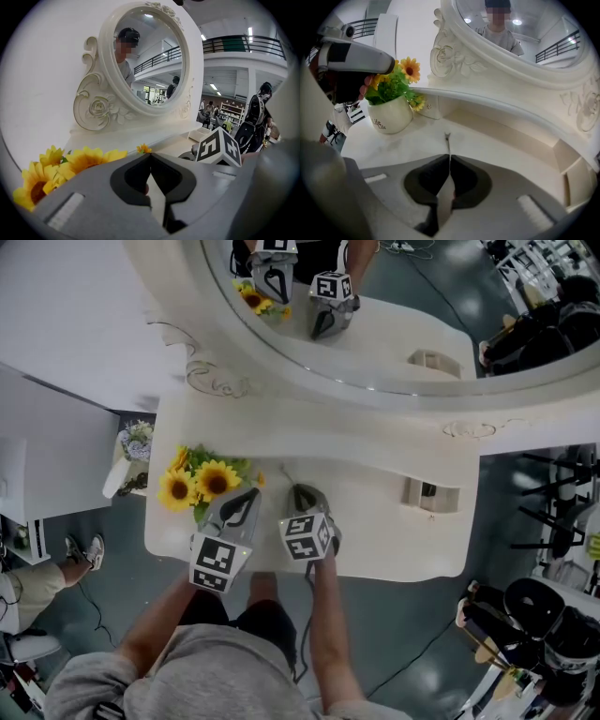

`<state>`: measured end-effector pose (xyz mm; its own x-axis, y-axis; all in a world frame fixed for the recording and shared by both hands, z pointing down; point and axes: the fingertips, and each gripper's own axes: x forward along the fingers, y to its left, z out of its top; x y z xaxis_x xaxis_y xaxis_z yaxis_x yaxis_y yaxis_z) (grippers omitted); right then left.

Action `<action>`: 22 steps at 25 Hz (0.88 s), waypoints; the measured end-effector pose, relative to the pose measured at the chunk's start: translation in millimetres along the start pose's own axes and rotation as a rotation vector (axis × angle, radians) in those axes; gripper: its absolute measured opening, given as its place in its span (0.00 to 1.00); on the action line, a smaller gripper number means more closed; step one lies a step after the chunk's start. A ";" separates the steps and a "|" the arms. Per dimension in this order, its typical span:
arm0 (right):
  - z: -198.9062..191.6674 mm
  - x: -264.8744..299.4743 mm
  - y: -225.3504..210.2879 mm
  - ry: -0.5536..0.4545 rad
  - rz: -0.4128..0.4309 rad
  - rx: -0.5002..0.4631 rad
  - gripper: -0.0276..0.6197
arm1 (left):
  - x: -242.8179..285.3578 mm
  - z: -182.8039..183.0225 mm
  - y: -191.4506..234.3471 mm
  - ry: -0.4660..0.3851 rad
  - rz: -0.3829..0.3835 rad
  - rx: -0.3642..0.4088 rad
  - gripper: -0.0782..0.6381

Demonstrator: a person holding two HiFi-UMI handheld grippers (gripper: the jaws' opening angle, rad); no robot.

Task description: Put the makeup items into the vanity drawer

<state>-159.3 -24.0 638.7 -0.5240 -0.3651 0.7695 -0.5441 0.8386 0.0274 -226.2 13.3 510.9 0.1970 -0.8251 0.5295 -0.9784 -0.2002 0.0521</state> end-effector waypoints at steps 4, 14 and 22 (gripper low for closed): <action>-0.2 1.0 0.0 0.005 -0.012 -0.012 0.06 | 1.0 -1.1 0.8 0.002 -0.009 -0.004 0.12; 4.1 -11.0 -4.3 -0.029 -0.047 0.041 0.06 | 2.1 5.3 -0.2 -0.004 -0.036 0.006 0.12; 10.1 -58.7 -20.0 -0.090 -0.137 0.123 0.06 | -1.7 28.5 -13.7 -0.042 -0.089 0.050 0.12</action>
<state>-124.3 -23.4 586.5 -0.4927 -0.5117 0.7039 -0.6874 0.7249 0.0458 -211.3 2.4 485.1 0.2863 -0.8240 0.4890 -0.9528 -0.2986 0.0546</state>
